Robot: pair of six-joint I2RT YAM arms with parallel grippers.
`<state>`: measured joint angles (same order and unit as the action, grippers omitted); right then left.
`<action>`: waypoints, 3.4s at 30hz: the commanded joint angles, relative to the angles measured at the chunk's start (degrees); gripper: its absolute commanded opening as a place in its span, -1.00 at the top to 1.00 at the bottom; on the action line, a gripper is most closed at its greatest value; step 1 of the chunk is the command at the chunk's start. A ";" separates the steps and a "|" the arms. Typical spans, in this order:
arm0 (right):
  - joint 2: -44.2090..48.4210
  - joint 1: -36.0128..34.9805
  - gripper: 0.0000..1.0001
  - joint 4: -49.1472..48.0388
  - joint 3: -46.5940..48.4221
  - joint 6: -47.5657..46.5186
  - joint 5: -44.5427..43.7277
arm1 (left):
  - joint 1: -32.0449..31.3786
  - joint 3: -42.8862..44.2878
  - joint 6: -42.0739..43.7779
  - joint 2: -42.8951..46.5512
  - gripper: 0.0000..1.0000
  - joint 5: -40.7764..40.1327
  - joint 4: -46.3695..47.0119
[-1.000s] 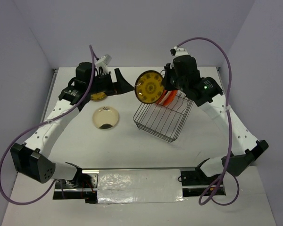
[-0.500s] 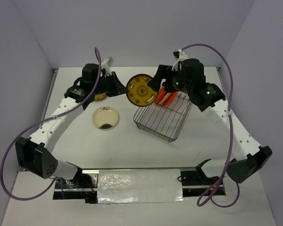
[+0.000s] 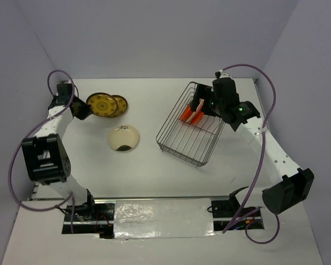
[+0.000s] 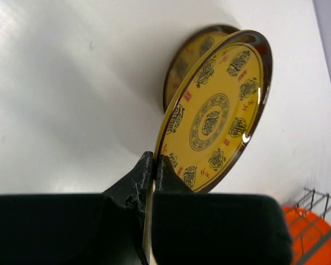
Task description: Unload the plates from the dish rack
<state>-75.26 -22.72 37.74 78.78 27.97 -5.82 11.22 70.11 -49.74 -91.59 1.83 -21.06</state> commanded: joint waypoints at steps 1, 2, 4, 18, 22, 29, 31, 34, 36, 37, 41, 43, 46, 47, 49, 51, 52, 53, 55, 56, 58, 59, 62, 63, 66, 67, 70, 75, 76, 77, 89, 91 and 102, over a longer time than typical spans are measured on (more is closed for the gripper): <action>4.33 -0.13 -1.00 -0.91 -1.96 -2.21 -0.95 | 0.91 6.43 -2.82 -8.93 1.00 4.06 5.07; 4.68 -0.13 -1.00 -1.43 -2.40 -2.82 -0.68 | 0.91 8.19 -2.21 -11.22 0.97 4.67 5.06; 5.30 -0.22 -1.00 -1.35 -3.37 -3.62 -0.15 | 0.73 12.06 -1.94 -16.24 0.70 5.65 3.67; -8.49 0.04 -0.84 4.10 1.11 -1.34 -18.76 | -3.93 19.89 3.32 -16.18 -0.99 2.86 -8.28; -13.40 1.36 -0.60 4.80 3.65 -0.72 -20.63 | -4.81 13.25 5.26 -0.67 -0.99 1.34 -9.97; -16.93 3.12 -0.15 2.52 6.29 -0.28 -19.23 | -10.42 -1.01 17.53 25.30 -0.99 1.86 -10.15; -17.28 3.12 -0.13 1.38 6.47 -0.37 -18.88 | -12.44 -5.40 20.10 31.72 -0.99 3.00 -11.28; -18.25 3.47 -0.08 0.67 8.30 0.51 -17.47 | -12.72 -13.38 25.28 38.58 -0.99 3.37 -10.32; -19.39 3.47 -0.08 0.67 9.28 0.77 -17.03 | -12.72 -16.03 26.17 41.56 -0.99 1.96 -9.01; -19.74 3.47 -0.08 0.59 10.41 0.86 -16.68 | -12.72 -16.92 26.27 41.93 -0.99 1.08 -9.09; -23.51 3.47 -0.07 2.42 14.81 1.21 -16.06 | -13.42 -17.64 26.62 40.62 -0.99 3.54 -9.79; -26.24 3.47 -0.06 3.57 17.44 1.21 -16.06 | -13.60 -17.46 26.71 40.18 -0.99 2.84 -10.23; -29.23 3.47 0.02 4.62 19.64 1.21 -16.94 | -13.77 -17.81 26.88 40.61 -0.99 2.83 -10.23; -30.02 3.47 0.02 6.19 20.18 1.82 -17.55 | -13.86 -17.90 26.88 40.70 -0.99 2.57 -10.14; -31.17 3.47 0.12 6.74 20.36 2.09 -18.34 | -13.95 -17.90 26.97 40.88 -0.99 2.22 -10.23; -31.09 3.38 0.12 5.95 19.66 2.36 -18.26 | -13.86 -17.81 26.97 40.53 -0.99 2.39 -10.32; -31.00 3.30 0.16 5.60 18.87 2.44 -18.08 | -13.95 -17.90 27.06 40.27 -0.99 2.83 -10.32; -30.91 3.30 0.18 4.81 18.60 2.62 -17.99 | -13.95 -17.81 27.23 40.09 -0.99 3.09 -10.32; -31.52 3.30 0.24 4.62 18.86 2.70 -17.47 | -13.95 -17.72 27.50 39.39 -0.99 3.97 -10.40; -33.00 3.30 0.24 5.32 19.73 2.79 -17.55 | -13.95 -17.64 27.59 39.12 -0.99 3.80 -10.41; -34.42 3.12 0.26 6.82 22.45 3.23 -17.90 | -13.95 -17.64 27.59 38.68 -0.99 3.45 -10.76; -35.55 3.03 0.32 8.13 23.34 3.58 -18.60 | -13.95 -17.64 27.59 38.68 -0.99 3.27 -10.84; -36.70 3.03 0.36 9.63 25.54 4.20 -19.92 | -13.95 -17.72 27.50 38.94 -0.99 3.01 -10.76; -36.97 2.95 0.36 9.64 25.80 4.20 -19.84 | -13.95 -17.81 27.59 38.86 -0.99 3.10 -10.76; -37.85 2.95 0.47 10.43 26.86 4.55 -19.67 | -13.95 -17.64 27.67 38.86 -0.99 3.18 -10.85; -38.02 3.03 0.53 10.86 26.95 4.73 -19.66 | -13.95 -17.64 27.67 38.86 -0.99 3.18 -10.93; -38.03 2.94 0.62 12.36 27.91 5.08 -20.28 | -13.95 -17.64 27.59 38.86 -0.99 3.01 -10.93; -37.24 3.03 0.75 15.51 31.94 3.42 -22.65 | -13.95 -17.81 27.59 39.03 -0.99 3.18 -10.93; -37.32 3.03 0.75 16.22 33.00 3.15 -23.00 | -13.95 -17.72 27.50 39.03 -0.99 3.10 -10.93; -37.67 3.29 0.77 17.10 35.19 2.89 -23.26 | -13.95 -17.72 27.50 39.12 -0.99 3.10 -10.93; -35.83 3.30 0.79 26.24 47.32 -1.77 -24.85 | -13.95 -15.80 26.62 36.05 -0.99 7.75 -9.88; -34.69 3.38 0.79 28.35 49.00 -3.18 -25.55 | -13.95 -13.52 25.31 34.74 -0.99 10.64 -9.01; -17.04 -1.09 0.84 21.18 38.83 -11.08 -13.55 | -25.10 8.17 15.11 22.00 -0.99 28.14 1.98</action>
<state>-100.38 -21.19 65.12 120.79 20.78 -26.87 -10.09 71.83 -30.96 -65.36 24.40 -25.10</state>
